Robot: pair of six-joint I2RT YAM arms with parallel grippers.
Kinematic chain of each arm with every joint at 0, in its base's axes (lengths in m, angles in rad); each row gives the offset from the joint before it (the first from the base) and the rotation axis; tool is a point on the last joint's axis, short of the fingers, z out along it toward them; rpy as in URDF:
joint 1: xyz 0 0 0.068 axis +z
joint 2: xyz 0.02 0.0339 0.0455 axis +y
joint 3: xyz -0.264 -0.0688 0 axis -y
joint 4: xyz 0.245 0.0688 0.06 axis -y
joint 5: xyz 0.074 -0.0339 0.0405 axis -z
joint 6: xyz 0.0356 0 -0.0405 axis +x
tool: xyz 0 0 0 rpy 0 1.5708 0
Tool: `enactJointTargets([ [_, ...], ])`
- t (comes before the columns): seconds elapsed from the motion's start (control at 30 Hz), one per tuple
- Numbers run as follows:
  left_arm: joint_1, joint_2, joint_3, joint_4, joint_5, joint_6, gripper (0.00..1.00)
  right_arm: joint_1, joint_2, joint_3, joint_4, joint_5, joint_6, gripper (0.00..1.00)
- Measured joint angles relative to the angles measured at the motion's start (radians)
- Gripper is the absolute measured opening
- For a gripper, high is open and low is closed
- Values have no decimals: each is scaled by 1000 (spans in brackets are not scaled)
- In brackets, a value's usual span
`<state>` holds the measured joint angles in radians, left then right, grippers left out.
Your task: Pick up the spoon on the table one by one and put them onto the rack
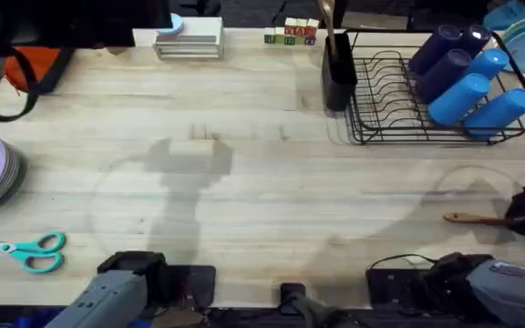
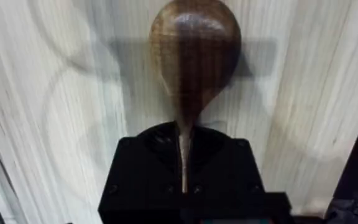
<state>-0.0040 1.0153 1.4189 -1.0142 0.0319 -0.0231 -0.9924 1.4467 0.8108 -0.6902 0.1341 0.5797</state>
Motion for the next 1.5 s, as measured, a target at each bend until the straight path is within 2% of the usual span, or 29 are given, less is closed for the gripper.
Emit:
enactJointTargets([
  [0.13, 0, 0, 0, 0, 0, 0, 993, 3, -3, 0, 0, -1, -13, 34],
  [0.23, 0, 0, 0, 0, 0, 0, 993, 62, -49, 0, 2, -68, -108, 33],
  [0.7, 0, 0, 0, 0, 2, 0, 993, 94, -394, 0, 2, -98, -177, 32],
  [0.73, 0, 0, 0, 0, 2, 0, 993, 94, -465, 0, 9, -98, -182, 32],
  [0.87, 0, 0, 0, 0, 2, 0, 993, 117, -558, 0, 58, -98, -222, 32],
  [1.03, 0, 0, 0, 0, 2, 0, 993, 203, -655, 1, 159, -98, -279, 32],
  [1.17, 0, 0, 0, 0, 2, 0, 993, 305, -698, 10, 267, -98, -298, 32],
  [1.3, 0, 0, 0, 0, 2, 0, 993, 425, -703, 29, 372, -98, -304, 32],
  [1.5, 0, 0, 0, 0, 2, 0, 993, 626, -672, 40, 641, -98, -319, 32],
])
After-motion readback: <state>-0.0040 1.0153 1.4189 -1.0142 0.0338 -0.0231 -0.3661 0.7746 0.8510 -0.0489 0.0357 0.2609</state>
